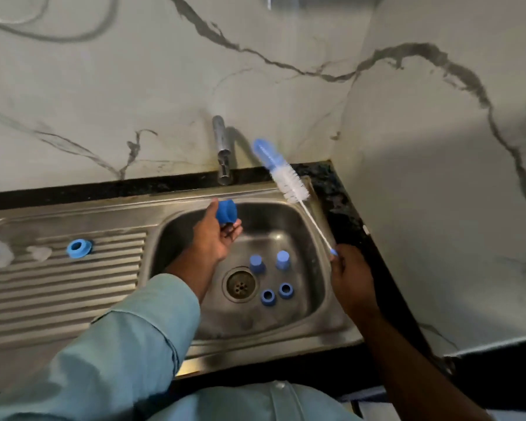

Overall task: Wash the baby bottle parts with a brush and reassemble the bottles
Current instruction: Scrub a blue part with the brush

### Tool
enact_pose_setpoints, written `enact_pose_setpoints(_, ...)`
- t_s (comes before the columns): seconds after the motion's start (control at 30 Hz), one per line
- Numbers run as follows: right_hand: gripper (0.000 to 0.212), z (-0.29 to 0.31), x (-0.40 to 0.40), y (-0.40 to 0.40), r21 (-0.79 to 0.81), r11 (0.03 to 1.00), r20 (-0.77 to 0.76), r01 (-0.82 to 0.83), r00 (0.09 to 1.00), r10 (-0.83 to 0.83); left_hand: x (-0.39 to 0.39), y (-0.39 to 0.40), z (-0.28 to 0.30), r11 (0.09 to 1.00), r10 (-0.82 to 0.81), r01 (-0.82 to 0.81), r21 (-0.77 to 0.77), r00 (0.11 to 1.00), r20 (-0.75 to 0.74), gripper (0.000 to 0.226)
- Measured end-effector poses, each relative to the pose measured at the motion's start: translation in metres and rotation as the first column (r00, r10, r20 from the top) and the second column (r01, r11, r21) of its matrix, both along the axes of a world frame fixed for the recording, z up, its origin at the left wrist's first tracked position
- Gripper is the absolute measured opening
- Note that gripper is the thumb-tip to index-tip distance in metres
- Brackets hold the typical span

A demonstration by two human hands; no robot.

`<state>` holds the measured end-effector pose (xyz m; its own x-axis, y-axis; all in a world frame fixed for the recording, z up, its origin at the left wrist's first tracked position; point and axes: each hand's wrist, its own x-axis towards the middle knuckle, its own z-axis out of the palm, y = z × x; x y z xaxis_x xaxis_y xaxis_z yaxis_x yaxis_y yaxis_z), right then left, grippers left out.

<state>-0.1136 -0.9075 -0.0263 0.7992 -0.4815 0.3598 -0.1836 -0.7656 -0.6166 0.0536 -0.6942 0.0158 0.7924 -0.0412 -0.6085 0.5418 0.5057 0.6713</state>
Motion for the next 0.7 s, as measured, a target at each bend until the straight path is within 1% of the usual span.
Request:
enact_pose_setpoints(0.1, 0.007, 0.007, -0.006, 0.018, 0.034, 0.978, -0.074, -0.205, 0.975, 0.207, 0.019, 0.043, 0.009, 0.992, 0.126, -0.126, -0.027, 0.992, 0.016, 0.052)
enact_pose_setpoints(0.13, 0.006, 0.008, -0.007, 0.021, 0.005, 0.964, -0.089, -0.265, 0.96, 0.264, 0.023, 0.056, 0.011, 0.986, 0.162, -0.161, -0.029, 0.987, 0.022, 0.055)
enact_pose_setpoints(0.2, 0.008, 0.013, -0.003, 0.027, -0.1, 0.929, -0.098, -0.356, 0.933, 0.347, 0.027, 0.079, 0.016, 0.974, 0.223, -0.222, -0.035, 0.974, 0.032, 0.055)
enact_pose_setpoints(0.3, 0.017, 0.021, 0.01, 0.029, -0.275, 0.856, -0.105, -0.438, 0.899, 0.426, 0.03, 0.104, 0.021, 0.95, 0.309, -0.306, -0.064, 0.95, 0.043, 0.05)
enact_pose_setpoints(0.37, 0.017, 0.03, 0.018, 0.031, -0.332, 0.821, -0.11, -0.464, 0.884, 0.455, 0.033, 0.119, 0.019, 0.925, 0.372, -0.368, -0.09, 0.927, 0.039, 0.056)
enact_pose_setpoints(0.43, 0.018, 0.04, 0.025, 0.034, -0.365, 0.802, -0.108, -0.473, 0.877, 0.468, 0.035, 0.131, 0.018, 0.908, 0.409, -0.404, -0.113, 0.912, 0.025, 0.056)
enact_pose_setpoints(0.5, 0.019, 0.047, 0.031, 0.039, -0.39, 0.777, -0.114, -0.495, 0.863, 0.493, 0.038, 0.14, 0.018, 0.902, 0.42, -0.414, -0.125, 0.907, 0.024, 0.05)
enact_pose_setpoints(0.57, 0.022, 0.053, 0.036, 0.045, -0.433, 0.726, -0.132, -0.535, 0.834, 0.536, 0.04, 0.145, 0.018, 0.914, 0.389, -0.381, -0.138, 0.92, 0.04, 0.046)
enact_pose_setpoints(0.63, 0.027, 0.059, 0.044, 0.048, -0.521, 0.649, -0.142, -0.554, 0.806, 0.574, 0.041, 0.149, 0.02, 0.943, 0.324, -0.316, -0.108, 0.944, 0.061, 0.04)
enact_pose_setpoints(0.7, 0.027, 0.066, 0.053, 0.048, -0.62, 0.549, -0.167, -0.56, 0.778, 0.605, 0.045, 0.156, 0.018, 0.964, 0.265, -0.264, -0.023, 0.962, 0.071, 0.031)
